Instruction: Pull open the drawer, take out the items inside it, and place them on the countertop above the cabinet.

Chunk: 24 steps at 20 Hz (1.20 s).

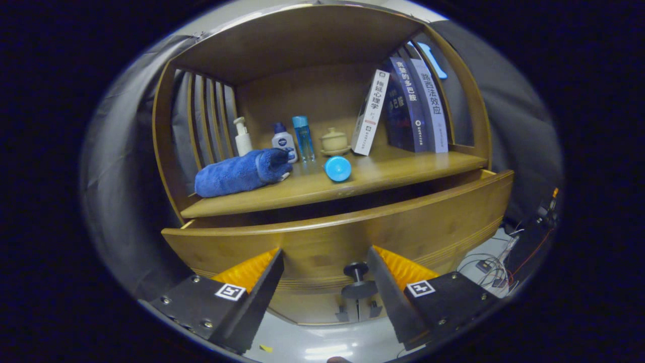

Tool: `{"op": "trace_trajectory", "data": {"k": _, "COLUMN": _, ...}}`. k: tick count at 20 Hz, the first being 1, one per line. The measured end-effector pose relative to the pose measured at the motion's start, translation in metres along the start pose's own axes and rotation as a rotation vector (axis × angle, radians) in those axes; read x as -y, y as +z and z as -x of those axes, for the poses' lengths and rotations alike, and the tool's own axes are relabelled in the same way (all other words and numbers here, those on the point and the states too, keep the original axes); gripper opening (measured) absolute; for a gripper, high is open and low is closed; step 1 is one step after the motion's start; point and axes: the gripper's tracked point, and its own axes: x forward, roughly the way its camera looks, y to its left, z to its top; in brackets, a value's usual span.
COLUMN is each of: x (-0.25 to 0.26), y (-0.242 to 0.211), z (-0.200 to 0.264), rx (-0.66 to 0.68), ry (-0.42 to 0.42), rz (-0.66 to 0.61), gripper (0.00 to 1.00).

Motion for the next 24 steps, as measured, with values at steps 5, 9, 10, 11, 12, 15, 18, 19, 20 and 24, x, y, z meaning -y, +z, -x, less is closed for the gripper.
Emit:
{"op": "trace_trajectory", "data": {"k": 5, "x": -0.001, "y": 0.005, "z": -0.015, "rx": -0.031, "ry": 0.000, "rz": -0.005, "gripper": 1.00}}
{"op": "trace_trajectory", "data": {"k": 9, "x": -0.002, "y": 0.010, "z": -0.025, "rx": -0.043, "ry": 0.000, "rz": -0.009, "gripper": 1.00}}
{"op": "trace_trajectory", "data": {"k": 10, "x": -0.003, "y": 0.010, "z": -0.027, "rx": -0.044, "ry": -0.001, "rz": -0.010, "gripper": 1.00}}
{"op": "trace_trajectory", "data": {"k": 11, "x": -0.003, "y": 0.013, "z": -0.033, "rx": -0.040, "ry": -0.002, "rz": -0.011, "gripper": 1.00}}
{"op": "trace_trajectory", "data": {"k": 12, "x": -0.004, "y": 0.010, "z": -0.035, "rx": -0.061, "ry": 0.003, "rz": -0.007, "gripper": 1.00}}
{"op": "trace_trajectory", "data": {"k": 15, "x": -0.009, "y": 0.014, "z": -0.032, "rx": -0.068, "ry": 0.011, "rz": 0.003, "gripper": 0.99}}
{"op": "trace_trajectory", "data": {"k": 18, "x": -0.023, "y": 0.026, "z": -0.008, "rx": -0.045, "ry": 0.040, "rz": 0.022, "gripper": 0.99}}
{"op": "trace_trajectory", "data": {"k": 19, "x": -0.028, "y": 0.029, "z": 0.001, "rx": -0.038, "ry": 0.044, "rz": 0.040, "gripper": 0.99}}
{"op": "trace_trajectory", "data": {"k": 20, "x": -0.032, "y": 0.033, "z": 0.014, "rx": -0.034, "ry": 0.044, "rz": 0.065, "gripper": 0.99}}
{"op": "trace_trajectory", "data": {"k": 24, "x": -0.044, "y": 0.051, "z": 0.068, "rx": 0.010, "ry": 0.026, "rz": 0.145, "gripper": 0.99}}
